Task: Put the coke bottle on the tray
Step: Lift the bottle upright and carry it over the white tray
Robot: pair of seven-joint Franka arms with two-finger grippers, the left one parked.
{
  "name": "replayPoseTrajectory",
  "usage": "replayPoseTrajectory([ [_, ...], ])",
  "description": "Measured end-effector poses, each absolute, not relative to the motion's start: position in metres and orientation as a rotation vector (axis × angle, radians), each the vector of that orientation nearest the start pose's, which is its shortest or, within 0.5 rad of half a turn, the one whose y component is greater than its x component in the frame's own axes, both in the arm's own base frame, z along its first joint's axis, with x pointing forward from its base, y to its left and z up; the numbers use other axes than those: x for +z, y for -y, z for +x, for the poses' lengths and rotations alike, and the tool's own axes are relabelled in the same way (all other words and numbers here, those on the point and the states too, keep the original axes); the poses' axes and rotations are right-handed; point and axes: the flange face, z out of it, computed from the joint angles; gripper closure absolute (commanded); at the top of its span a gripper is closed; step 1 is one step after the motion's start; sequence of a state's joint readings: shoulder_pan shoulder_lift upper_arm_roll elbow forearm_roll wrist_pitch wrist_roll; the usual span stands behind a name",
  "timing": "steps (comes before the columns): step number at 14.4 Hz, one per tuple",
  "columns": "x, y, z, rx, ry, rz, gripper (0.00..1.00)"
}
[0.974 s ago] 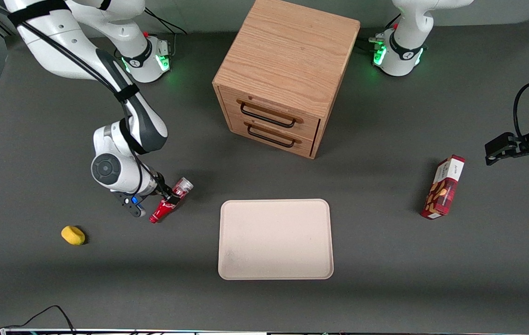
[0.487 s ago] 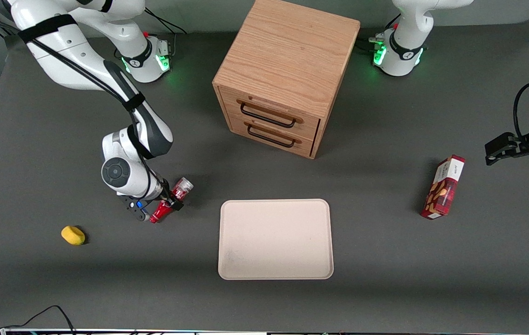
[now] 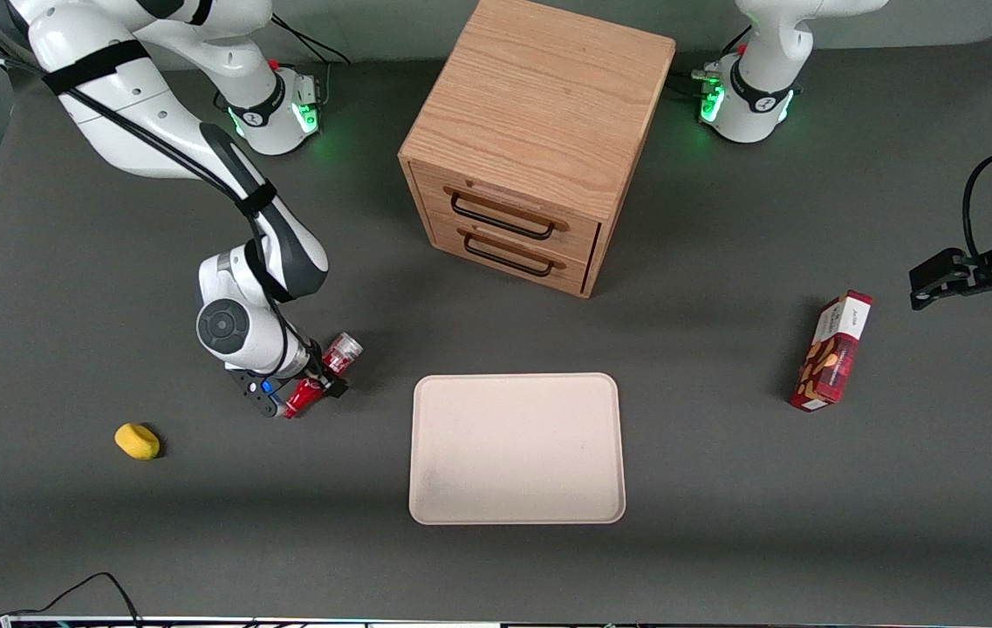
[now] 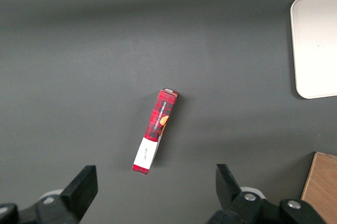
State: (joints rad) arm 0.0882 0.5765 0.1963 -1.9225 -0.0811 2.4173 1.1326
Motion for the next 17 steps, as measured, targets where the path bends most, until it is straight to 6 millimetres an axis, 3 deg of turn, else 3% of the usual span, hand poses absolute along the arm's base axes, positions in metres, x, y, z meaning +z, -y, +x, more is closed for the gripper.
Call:
replayPoseTrajectory([
  [2,0.184,-0.170,0.594,0.136,-1.240,-2.883,0.63],
  [4,0.184,-0.170,0.595,0.131,-1.239,-2.881,0.83],
  [7,0.187,-0.170,0.597,0.113,-1.224,-2.891,1.00],
  [9,0.197,-0.173,0.604,0.068,-1.189,-2.910,1.00],
  [11,0.228,-0.185,0.615,0.040,-1.128,-2.977,1.00],
  [14,0.307,-0.226,0.632,0.007,-1.007,-3.076,1.00],
  [17,0.377,-0.260,0.642,-0.078,-0.660,-3.133,1.00],
])
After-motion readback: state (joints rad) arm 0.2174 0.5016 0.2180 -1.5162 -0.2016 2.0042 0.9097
